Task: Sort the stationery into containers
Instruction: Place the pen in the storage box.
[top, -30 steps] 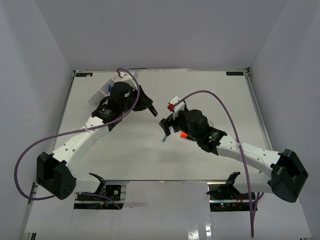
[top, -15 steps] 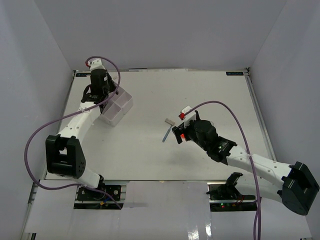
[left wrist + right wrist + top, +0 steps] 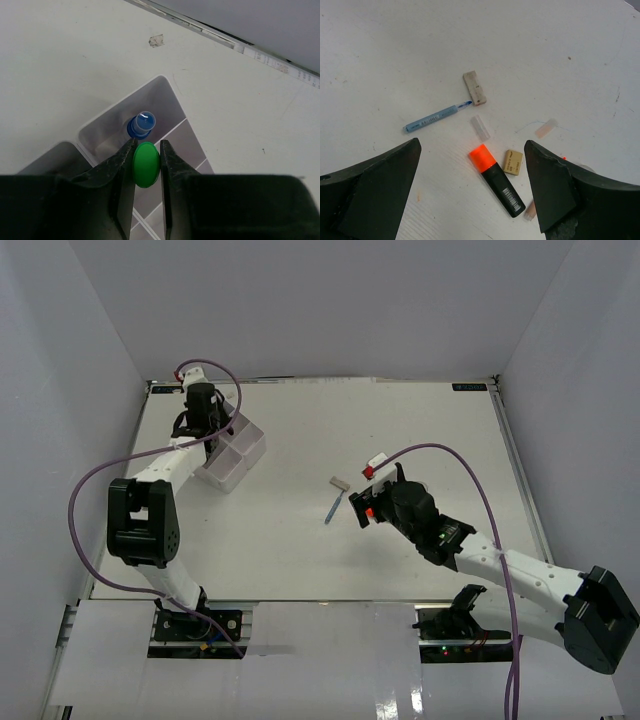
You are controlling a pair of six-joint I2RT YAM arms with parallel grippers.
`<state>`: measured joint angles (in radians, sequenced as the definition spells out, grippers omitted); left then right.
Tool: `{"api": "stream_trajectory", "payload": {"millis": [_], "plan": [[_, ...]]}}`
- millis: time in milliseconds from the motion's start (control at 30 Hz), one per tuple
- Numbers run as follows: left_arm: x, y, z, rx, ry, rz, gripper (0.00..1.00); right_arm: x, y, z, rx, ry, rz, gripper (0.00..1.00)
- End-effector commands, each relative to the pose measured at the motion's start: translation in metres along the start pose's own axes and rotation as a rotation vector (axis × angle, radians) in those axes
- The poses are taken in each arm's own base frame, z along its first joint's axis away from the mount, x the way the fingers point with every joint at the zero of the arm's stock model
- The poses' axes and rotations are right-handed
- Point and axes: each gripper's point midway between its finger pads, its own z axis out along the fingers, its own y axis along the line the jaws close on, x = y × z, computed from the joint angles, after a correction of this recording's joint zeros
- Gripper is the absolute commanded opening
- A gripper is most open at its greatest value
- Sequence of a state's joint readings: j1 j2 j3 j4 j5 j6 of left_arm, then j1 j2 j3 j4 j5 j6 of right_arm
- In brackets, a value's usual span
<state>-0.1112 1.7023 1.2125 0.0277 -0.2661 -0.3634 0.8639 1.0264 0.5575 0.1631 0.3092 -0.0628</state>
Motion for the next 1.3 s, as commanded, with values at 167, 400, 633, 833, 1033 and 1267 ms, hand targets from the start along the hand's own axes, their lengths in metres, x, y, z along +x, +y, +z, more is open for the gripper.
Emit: {"api": "stream_trajectory", "payload": {"millis": [167,400,633,833,1033,1267], "plan": [[0.004,0.005,0.001,-0.013,0.006,-0.026,0.44,-0.001,-0.009,-0.003,0.044,-0.008,0.023,0.9],[0.0,0.004,-0.012,-0.006,0.03,-0.027,0.51,0.02,-0.016,0.0,0.085,0.092,0.039,0.9],[-0.029,-0.018,-0.057,0.122,0.04,-0.053,0.68,0.053,-0.032,0.003,0.138,0.246,0.12,0.94],[-0.033,-0.027,-0.117,0.254,0.059,-0.027,0.97,0.08,-0.042,0.009,0.139,0.369,0.156,0.98],[-0.008,-0.021,-0.162,0.36,0.058,0.052,0.98,0.101,-0.039,0.013,0.104,0.464,0.167,0.96],[0.021,-0.014,-0.174,0.398,0.079,0.072,0.98,0.119,-0.032,0.018,0.064,0.541,0.148,0.95]]}}
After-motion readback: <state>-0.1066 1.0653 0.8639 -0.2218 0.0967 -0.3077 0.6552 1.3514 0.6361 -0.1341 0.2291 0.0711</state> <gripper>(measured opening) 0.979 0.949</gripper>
